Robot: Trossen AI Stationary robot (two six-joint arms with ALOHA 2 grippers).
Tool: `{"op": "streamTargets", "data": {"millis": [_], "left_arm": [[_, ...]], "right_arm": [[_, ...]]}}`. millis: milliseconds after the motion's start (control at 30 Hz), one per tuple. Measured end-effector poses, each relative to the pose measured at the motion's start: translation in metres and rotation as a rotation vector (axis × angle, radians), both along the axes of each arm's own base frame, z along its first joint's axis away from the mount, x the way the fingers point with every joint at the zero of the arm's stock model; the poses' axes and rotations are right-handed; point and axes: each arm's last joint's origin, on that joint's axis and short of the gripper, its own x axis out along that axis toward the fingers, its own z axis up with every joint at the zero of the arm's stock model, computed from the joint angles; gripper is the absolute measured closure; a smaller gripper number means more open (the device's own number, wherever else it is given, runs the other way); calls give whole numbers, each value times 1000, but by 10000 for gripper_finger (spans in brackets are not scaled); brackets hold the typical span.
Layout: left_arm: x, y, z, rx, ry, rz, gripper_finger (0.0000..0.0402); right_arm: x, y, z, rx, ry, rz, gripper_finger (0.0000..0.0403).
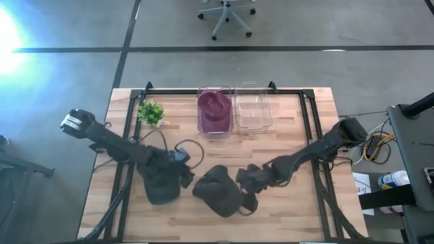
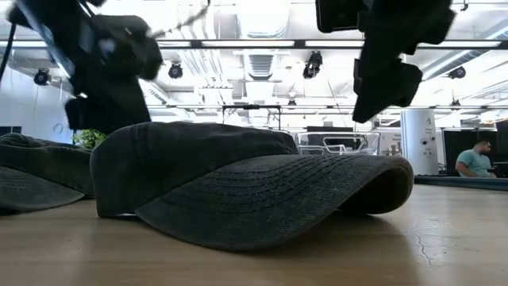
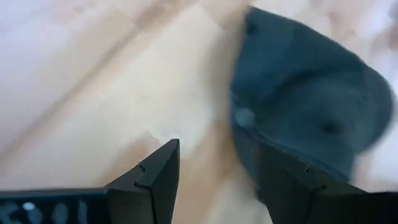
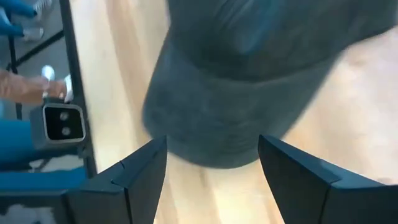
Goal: Pick & Place hat
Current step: Put the right black cap into the right transparent bin
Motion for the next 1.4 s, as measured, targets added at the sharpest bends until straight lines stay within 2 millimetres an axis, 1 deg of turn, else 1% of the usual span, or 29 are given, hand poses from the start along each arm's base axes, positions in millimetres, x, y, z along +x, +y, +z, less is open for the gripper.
{"op": "streamTargets", "data": {"millis": [100, 167, 267, 333, 433, 567, 867, 1000, 1233, 1400], "left_arm": [[4, 18, -3, -41, -12, 3, 207], [9, 26, -4, -129, -51, -43, 207], [13, 33, -12, -232, -49, -96, 207], [15, 35, -16, -248, -36, -102, 207], [18, 35, -23, -248, -18, -98, 207], [24, 34, -31, -265, -18, -119, 207], [39, 28, -44, -368, -55, -200, 207], [41, 28, -45, -377, -71, -198, 207], [45, 27, -42, -373, -132, -216, 207], [46, 27, -47, -372, -117, -213, 207]], "right_arm": [[8, 13, -5, 2, 11, 25, 156], [14, 19, -10, -2, 22, 31, 156], [23, 23, -22, -6, 53, 17, 156], [27, 25, -30, -7, 72, 5, 156], [32, 28, -41, -13, 98, -4, 156], [37, 32, -49, -18, 107, -4, 156], [39, 32, -55, -61, 102, -31, 156], [40, 32, -62, -75, 114, -38, 156], [42, 30, -66, -151, 89, -85, 157], [42, 28, -67, -207, 67, -115, 168]]}}
